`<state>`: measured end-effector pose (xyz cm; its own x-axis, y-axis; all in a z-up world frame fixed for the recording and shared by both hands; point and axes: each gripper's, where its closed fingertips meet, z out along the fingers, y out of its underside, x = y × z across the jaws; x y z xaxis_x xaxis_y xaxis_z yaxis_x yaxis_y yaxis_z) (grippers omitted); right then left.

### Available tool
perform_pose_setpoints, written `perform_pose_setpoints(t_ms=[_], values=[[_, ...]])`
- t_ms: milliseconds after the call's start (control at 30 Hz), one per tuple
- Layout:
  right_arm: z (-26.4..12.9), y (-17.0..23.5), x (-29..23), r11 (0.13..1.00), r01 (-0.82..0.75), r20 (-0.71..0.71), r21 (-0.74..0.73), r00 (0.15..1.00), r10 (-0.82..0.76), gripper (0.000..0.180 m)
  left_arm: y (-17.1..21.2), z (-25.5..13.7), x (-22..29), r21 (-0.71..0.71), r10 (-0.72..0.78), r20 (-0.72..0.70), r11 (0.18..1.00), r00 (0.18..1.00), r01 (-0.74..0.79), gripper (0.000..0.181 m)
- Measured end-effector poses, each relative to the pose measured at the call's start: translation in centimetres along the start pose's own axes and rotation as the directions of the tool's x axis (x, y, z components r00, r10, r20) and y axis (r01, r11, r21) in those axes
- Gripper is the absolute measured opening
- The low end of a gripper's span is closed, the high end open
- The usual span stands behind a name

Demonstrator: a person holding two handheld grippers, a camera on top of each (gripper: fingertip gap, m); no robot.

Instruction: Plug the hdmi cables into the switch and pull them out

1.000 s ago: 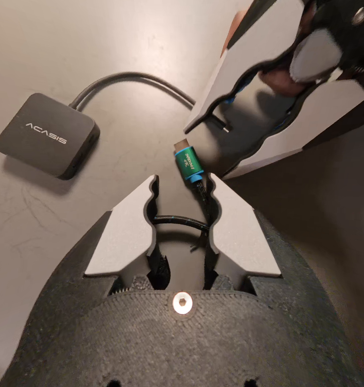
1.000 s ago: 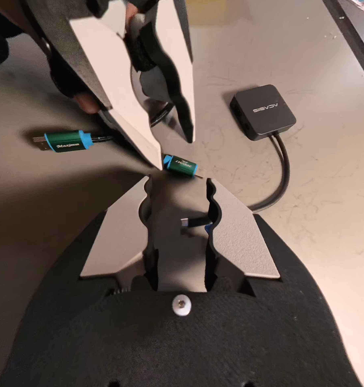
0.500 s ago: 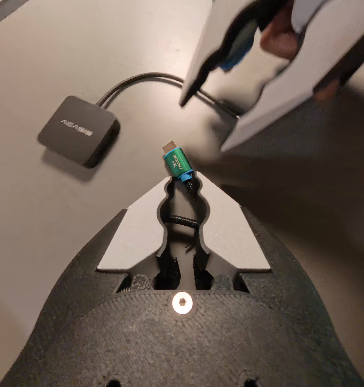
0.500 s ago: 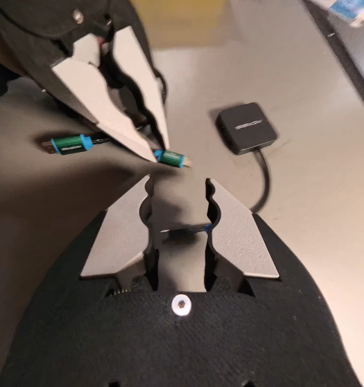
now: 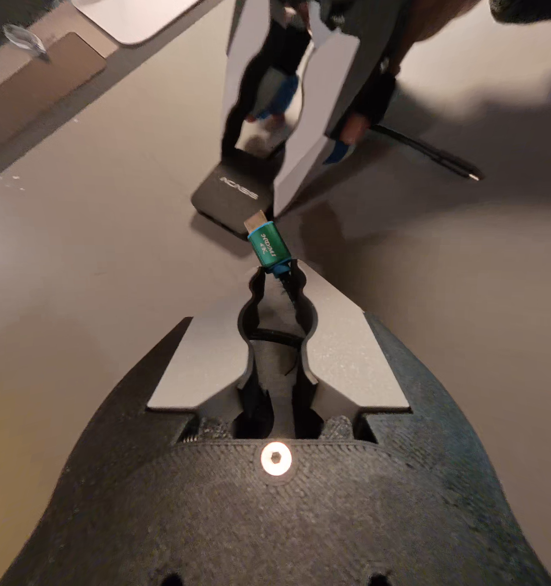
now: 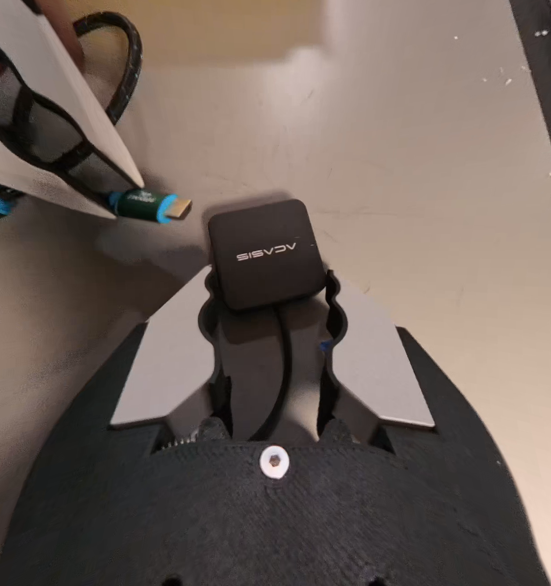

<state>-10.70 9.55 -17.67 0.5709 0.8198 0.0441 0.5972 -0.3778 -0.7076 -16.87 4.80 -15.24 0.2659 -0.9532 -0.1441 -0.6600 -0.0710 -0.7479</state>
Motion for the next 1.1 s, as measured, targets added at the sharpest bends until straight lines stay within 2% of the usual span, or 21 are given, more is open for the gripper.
perform_pose_setpoints(t_ms=[33, 167, 300, 467, 633, 867, 967, 1100], values=[[-0.2, 0.2, 0.0, 1.000, -0.022, -0.031, -0.003, 0.999, 0.022, 0.071, -0.5, -0.1, -0.5, 0.008, 0.004, 0.014, 1.000, 1.000, -0.004, 0.018], [-2.7, 1.8, 0.0, 0.987, -0.154, -0.226, 0.047, 0.961, 0.161, 0.070, -4.5, -0.5, -2.0, 0.080, 0.035, 0.065, 0.996, 0.997, -0.040, 0.017], [-7.5, 4.1, 0.1, 0.957, -0.244, -0.413, 0.155, 0.864, 0.287, 0.070, -9.3, 1.6, -1.5, 0.176, 0.071, 0.047, 0.981, 0.996, -0.078, 0.017], [-13.6, 8.2, 0.5, 0.925, -0.264, -0.607, 0.272, 0.699, 0.378, 0.069, -10.5, 6.0, 2.3, 0.216, 0.144, 0.015, 0.966, 0.990, -0.143, 0.016], [-15.3, 9.0, -0.1, 0.880, -0.324, -0.560, 0.347, 0.681, 0.472, 0.069, -9.7, 6.9, 5.7, 0.241, 0.240, -0.028, 0.944, 0.970, -0.227, 0.014], [-15.5, 10.8, 0.6, 0.874, -0.377, -0.590, 0.308, 0.645, 0.486, 0.069, -8.5, 7.1, 7.1, 0.218, 0.256, -0.115, 0.949, 0.960, -0.227, 0.011], [-15.1, 11.4, 0.4, 0.874, -0.402, -0.584, 0.273, 0.653, 0.483, 0.069, -8.0, 7.1, 7.8, 0.206, 0.265, -0.157, 0.951, 0.951, -0.231, 0.011], [-14.1, 11.4, -0.6, 0.890, -0.405, -0.542, 0.209, 0.709, 0.450, 0.069, -7.7, 6.9, 8.8, 0.206, 0.279, -0.210, 0.950, 0.937, -0.237, 0.011]])
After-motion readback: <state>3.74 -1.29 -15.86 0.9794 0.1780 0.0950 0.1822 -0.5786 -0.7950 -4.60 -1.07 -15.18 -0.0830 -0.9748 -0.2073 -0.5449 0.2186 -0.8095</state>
